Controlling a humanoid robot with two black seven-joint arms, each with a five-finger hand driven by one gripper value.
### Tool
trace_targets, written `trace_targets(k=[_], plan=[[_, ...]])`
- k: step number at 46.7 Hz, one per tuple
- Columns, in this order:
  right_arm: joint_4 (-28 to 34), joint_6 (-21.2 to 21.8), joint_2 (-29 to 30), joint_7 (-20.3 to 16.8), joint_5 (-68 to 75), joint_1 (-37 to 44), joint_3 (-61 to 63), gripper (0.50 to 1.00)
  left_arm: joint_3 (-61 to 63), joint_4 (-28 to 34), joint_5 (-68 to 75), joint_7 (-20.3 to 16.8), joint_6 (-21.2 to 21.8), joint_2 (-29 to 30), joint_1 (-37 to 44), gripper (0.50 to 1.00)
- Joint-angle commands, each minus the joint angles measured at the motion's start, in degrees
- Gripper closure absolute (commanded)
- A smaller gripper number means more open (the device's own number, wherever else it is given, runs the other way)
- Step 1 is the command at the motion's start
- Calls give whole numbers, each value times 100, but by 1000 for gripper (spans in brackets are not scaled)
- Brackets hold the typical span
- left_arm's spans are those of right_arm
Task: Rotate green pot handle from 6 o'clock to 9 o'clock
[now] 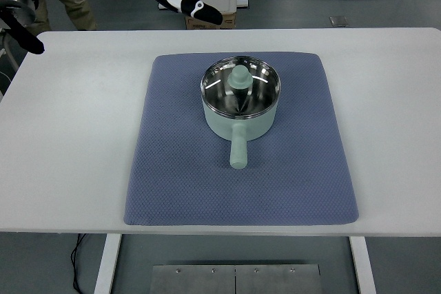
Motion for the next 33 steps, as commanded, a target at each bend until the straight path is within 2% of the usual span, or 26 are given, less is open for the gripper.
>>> trace_targets(k=[1, 24, 33], plan=[[0, -7, 0, 1, -1, -7, 0, 500, 253, -25, 81, -4, -26, -37, -168, 500], [0, 2, 0, 1, -1, 2, 0, 500, 411, -368, 872, 49, -37, -142, -441, 500], [0, 2, 0, 1, -1, 2, 0, 500, 411, -474, 1558, 57, -37, -414, -555, 500]])
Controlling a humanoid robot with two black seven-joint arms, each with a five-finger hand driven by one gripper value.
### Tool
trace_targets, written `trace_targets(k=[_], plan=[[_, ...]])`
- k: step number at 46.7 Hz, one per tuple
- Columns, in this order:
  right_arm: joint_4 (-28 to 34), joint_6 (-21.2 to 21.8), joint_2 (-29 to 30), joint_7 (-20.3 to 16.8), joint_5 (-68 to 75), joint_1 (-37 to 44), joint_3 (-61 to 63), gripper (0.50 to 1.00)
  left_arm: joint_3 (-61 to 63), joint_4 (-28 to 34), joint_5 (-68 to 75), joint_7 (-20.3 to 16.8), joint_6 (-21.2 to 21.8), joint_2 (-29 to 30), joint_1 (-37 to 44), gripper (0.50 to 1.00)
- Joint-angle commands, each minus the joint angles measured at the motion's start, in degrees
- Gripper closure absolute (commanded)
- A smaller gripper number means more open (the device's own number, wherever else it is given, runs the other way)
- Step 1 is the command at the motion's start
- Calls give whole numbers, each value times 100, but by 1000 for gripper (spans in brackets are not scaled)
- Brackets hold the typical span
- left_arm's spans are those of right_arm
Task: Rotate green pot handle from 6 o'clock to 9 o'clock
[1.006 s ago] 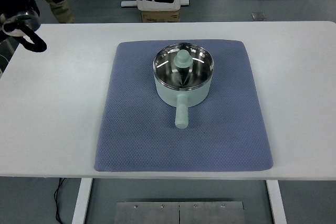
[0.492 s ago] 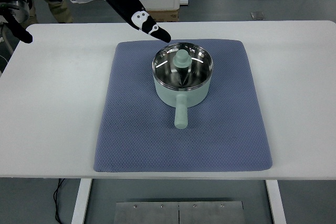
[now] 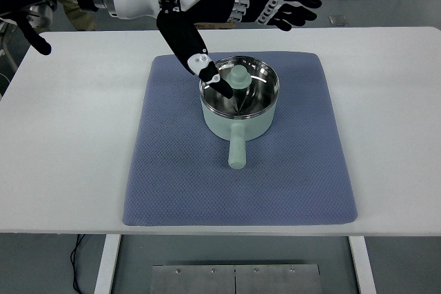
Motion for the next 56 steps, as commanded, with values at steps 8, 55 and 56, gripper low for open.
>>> trace_targets(k=[8, 55, 56], plan=[[-9, 2, 0, 2, 0, 0, 0, 500, 8, -40, 511, -5, 1, -133, -51, 500], [0, 2, 0, 2, 0, 0, 0, 500, 931, -22, 2893, 30, 1, -1566, -429, 500], [-9, 2, 0, 2, 0, -9, 0, 500, 931, -22, 2929, 30, 1, -1574, -429, 500]])
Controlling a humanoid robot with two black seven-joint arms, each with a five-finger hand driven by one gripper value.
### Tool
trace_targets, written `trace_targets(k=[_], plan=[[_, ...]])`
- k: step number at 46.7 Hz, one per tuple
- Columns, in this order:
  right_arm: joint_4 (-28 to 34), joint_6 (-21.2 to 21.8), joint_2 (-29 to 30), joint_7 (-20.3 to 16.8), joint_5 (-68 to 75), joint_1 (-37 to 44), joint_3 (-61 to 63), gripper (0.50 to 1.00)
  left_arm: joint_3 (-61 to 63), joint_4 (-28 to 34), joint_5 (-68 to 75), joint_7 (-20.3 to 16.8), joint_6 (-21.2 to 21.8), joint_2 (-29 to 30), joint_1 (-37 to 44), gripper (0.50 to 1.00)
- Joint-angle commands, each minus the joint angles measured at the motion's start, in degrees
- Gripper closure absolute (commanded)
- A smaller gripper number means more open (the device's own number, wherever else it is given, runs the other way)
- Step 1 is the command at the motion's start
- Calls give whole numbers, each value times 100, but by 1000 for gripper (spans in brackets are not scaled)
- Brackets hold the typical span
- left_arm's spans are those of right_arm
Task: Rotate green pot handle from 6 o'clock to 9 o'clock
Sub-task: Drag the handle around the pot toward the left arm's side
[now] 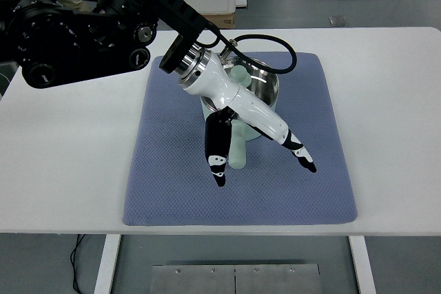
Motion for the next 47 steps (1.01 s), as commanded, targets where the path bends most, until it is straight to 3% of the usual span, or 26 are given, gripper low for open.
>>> trace_targets(k=[1, 47], plan=[[0, 1, 0, 0, 0, 3, 0, 500, 19, 10, 137, -2, 0, -24, -2, 500], [0, 1, 0, 0, 0, 3, 0, 500, 740, 590, 1474, 7, 0, -586, 95, 500]])
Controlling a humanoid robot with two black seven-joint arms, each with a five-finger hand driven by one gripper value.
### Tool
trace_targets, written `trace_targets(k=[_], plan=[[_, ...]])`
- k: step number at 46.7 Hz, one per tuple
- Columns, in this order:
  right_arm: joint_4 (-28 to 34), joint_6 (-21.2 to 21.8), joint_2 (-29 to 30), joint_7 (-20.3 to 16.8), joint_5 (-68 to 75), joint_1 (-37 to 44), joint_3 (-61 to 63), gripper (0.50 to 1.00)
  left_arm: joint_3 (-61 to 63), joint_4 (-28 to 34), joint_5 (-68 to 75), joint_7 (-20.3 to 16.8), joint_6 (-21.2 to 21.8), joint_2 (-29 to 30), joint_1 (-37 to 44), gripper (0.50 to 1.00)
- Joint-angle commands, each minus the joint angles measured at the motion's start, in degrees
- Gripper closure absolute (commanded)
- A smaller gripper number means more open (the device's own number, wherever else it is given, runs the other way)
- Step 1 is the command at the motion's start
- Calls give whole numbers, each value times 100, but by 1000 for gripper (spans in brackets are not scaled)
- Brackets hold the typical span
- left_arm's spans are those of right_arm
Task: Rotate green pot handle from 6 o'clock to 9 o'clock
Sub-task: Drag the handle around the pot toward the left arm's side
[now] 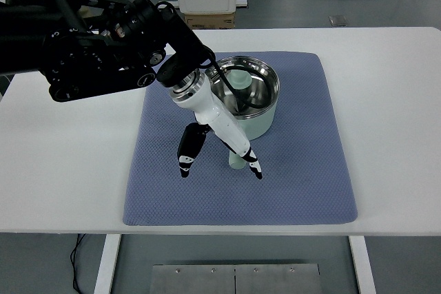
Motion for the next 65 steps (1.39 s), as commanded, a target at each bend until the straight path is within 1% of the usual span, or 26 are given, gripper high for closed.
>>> trace_targets(k=[1, 9, 23, 44, 55, 65], plan=[[0, 0, 0, 0, 0, -1, 0, 500, 1, 51, 36, 18, -1, -69, 28, 500], [0, 0, 0, 0, 0, -1, 0, 500, 1, 87, 36, 202, -1, -148, 107, 500], [0, 0, 0, 0, 0, -10, 0, 500, 1, 78, 176, 220, -1, -201, 116, 500], [0, 0, 0, 0, 0, -1, 0, 500, 133, 8, 1064, 246, -1, -192, 99, 500], [0, 0, 0, 0, 0, -1, 0, 500, 265, -265, 1327, 246, -1, -148, 11, 500], [0, 0, 0, 0, 0, -1, 0, 500, 493, -274, 1635, 246, -1, -122, -104, 500]])
